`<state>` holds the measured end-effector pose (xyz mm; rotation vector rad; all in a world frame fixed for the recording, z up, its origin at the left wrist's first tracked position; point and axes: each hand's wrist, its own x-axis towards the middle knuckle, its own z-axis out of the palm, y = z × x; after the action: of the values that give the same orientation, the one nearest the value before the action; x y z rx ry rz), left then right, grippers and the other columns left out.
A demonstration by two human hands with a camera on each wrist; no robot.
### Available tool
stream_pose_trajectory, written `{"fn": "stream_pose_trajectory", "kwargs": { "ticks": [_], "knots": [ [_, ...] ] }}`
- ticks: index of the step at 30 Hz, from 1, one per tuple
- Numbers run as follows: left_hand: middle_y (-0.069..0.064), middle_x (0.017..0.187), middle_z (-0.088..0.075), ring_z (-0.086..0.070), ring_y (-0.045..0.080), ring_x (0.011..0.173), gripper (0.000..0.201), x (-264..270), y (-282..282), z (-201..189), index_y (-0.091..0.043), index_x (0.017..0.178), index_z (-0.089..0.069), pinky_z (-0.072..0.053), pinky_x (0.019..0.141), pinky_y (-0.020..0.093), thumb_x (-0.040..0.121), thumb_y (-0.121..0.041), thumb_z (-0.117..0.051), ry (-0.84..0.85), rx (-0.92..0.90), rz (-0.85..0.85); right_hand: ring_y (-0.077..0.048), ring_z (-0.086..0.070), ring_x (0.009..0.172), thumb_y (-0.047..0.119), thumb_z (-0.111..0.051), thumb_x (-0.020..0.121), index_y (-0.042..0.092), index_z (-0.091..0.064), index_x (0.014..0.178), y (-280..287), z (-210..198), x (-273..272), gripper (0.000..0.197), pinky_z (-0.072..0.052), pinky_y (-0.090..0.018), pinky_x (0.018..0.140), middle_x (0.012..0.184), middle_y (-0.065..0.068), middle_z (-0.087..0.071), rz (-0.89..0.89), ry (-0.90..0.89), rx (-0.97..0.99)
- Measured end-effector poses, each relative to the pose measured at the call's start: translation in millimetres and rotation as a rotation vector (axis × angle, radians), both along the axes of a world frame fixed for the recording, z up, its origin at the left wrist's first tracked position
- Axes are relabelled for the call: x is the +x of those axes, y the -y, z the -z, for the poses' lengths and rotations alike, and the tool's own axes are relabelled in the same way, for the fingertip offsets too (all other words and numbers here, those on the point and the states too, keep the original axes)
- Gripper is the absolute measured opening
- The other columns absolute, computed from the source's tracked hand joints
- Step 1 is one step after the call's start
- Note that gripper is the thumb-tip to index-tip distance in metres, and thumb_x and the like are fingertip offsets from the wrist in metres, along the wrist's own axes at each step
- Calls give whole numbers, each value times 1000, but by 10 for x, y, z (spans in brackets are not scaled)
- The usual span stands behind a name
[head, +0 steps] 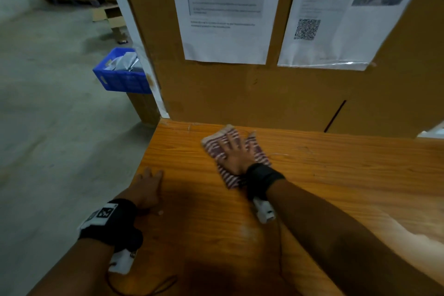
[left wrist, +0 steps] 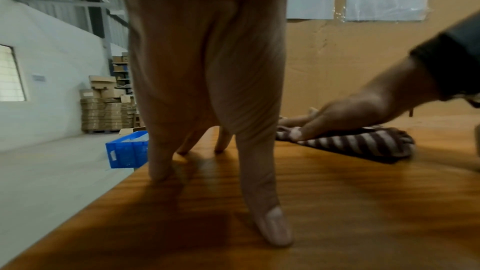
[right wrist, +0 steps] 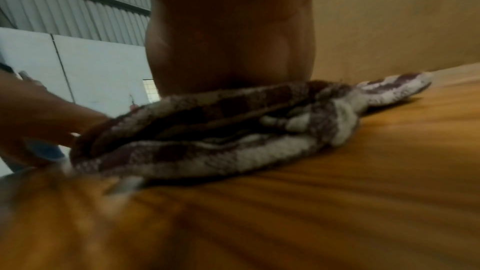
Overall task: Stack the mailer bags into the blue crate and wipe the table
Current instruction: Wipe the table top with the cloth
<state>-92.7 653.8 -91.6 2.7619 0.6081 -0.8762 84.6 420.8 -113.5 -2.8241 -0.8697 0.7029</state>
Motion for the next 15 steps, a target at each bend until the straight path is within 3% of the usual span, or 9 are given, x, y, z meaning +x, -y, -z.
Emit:
{"fn": "stream_pose_trajectory", "kwargs": {
  "ticks": [4,7,10,15],
  "knots": [
    [8,162,19,15,32,149,110,-385,111,73,-27,157,2,-13,120,51,82,-42,-76,87,-147,-8,-38,11,149,71,-24,94,39,1,155,1207,14,223,74,2,-63,116,164,0,13,341,16,-17],
    [8,162,21,16,33,149,113,-577,311,111,-27,156,6,-8,119,56,80,-56,-72,77,-109,80,-39,14,148,72,-22,94,38,3,155,1607,-10,60,74,2,-64,116,163,0,17,497,-12,-44],
    [8,161,23,18,34,148,116,-715,504,67,-28,156,6,-5,118,59,78,-52,-76,33,-134,106,-41,16,147,69,-21,95,35,3,156,1279,-6,-291,73,2,-67,114,163,-3,18,497,-7,-64],
    [5,161,25,18,31,148,122,-990,698,3,-25,156,8,-4,119,58,75,-43,-81,8,-164,146,-40,12,148,66,-20,97,35,2,156,430,37,-1416,70,4,-66,114,164,-2,15,150,40,4]
  ]
}}
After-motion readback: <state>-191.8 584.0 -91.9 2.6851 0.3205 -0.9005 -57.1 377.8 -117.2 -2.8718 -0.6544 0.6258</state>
